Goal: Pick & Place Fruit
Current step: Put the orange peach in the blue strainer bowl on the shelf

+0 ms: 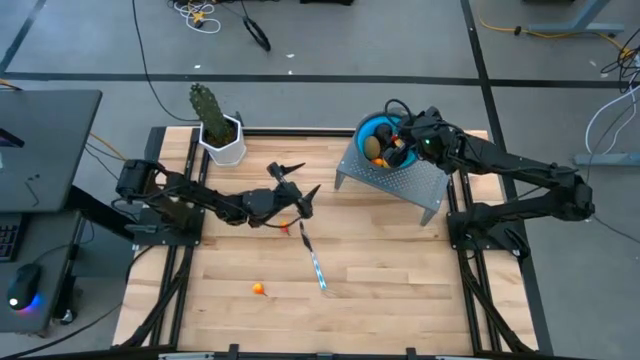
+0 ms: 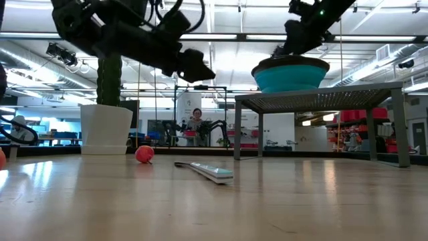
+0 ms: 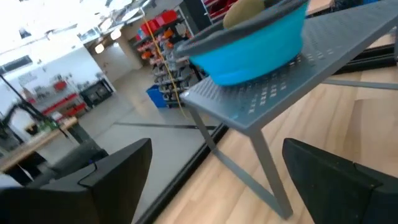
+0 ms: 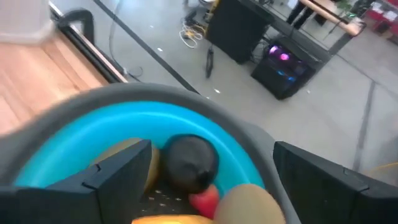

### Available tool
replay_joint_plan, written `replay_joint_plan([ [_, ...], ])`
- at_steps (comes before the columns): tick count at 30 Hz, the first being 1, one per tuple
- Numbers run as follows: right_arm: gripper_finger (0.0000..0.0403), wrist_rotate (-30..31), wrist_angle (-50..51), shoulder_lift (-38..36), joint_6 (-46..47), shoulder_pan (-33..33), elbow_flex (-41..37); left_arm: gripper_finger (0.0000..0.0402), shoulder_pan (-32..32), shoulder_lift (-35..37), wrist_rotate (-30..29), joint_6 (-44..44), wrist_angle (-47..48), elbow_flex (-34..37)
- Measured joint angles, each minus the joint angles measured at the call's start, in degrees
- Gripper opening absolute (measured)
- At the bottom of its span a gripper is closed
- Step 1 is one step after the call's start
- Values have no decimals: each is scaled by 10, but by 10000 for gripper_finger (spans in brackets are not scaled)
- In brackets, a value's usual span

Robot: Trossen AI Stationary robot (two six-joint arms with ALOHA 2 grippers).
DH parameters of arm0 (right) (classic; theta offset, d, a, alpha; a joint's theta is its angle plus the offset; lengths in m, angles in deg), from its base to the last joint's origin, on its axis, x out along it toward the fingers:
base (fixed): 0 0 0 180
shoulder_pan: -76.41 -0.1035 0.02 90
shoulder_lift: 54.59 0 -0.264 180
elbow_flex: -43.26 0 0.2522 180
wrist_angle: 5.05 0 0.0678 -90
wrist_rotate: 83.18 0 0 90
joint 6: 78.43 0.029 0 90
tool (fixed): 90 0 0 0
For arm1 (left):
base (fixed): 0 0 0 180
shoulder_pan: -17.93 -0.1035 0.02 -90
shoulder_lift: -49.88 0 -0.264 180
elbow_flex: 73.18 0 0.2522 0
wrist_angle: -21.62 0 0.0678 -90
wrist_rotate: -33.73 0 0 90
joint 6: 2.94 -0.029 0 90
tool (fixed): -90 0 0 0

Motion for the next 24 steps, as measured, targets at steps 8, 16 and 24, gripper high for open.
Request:
replay_joint_plan([
  [8,348,-140,-42,-32,28,-54,0,369,-53,91,170,122,0,76],
  [16,348,-327,-58,-1,47,-125,0,369,-86,235,347,236,199,120],
  [24,348,-260,-67,83,47,-208,0,360,-31,233,377,283,354,120],
])
